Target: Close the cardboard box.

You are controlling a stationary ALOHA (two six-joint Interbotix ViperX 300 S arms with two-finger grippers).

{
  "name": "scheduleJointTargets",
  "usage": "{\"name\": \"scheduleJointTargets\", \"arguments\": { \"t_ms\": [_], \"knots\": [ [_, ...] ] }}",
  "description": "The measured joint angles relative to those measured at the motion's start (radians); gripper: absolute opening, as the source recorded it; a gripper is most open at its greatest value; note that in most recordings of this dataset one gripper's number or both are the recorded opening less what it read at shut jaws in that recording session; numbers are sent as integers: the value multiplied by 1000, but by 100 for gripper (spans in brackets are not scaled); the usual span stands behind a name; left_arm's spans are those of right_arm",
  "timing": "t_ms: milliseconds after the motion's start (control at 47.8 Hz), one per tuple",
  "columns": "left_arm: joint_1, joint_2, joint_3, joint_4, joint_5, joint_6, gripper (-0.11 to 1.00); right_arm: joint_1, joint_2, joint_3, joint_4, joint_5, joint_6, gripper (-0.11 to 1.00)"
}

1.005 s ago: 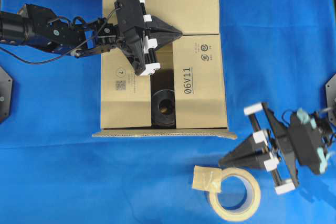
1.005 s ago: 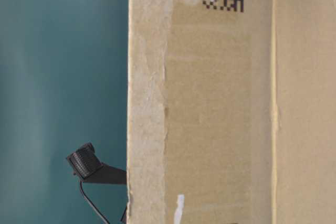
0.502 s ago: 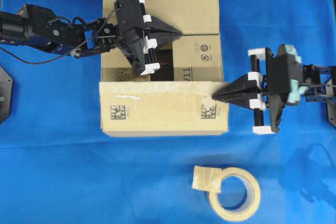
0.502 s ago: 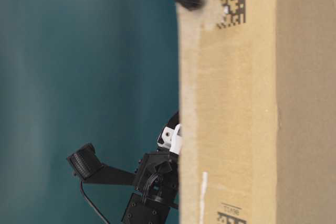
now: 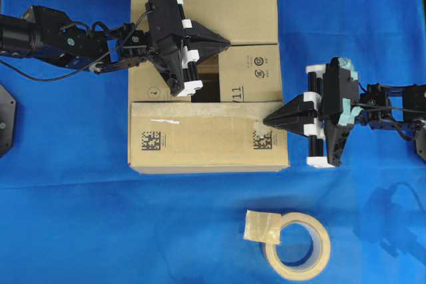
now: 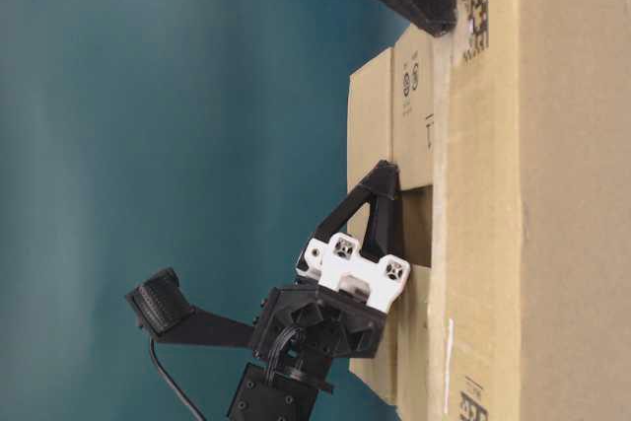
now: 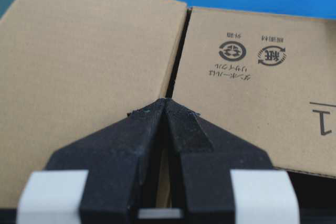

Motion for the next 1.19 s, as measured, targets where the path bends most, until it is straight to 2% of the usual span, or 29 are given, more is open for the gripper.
{"name": "scheduleJointTargets", "arguments": {
  "t_ms": [251,523,691,879,1109,1193],
  "knots": [
    [-18,-104,-14,-2,55,-3,0,2,0,-2,0,-3,0,0],
    [-2,-253,-77,-2,227,15,0,2,2,-3,0,-8,-2,0],
    [91,-288,-141,-2,403,34,0,2,2,-3,0,-9,-5,0],
    [227,-258,-229,0,586,71,0,2,2,-3,0,-12,-6,0],
    [316,-163,-325,0,801,117,0,2,2,-3,0,-15,-9,0],
    [333,-132,-345,0,851,107,0,2,2,-3,0,-18,-9,0]
  ]
}}
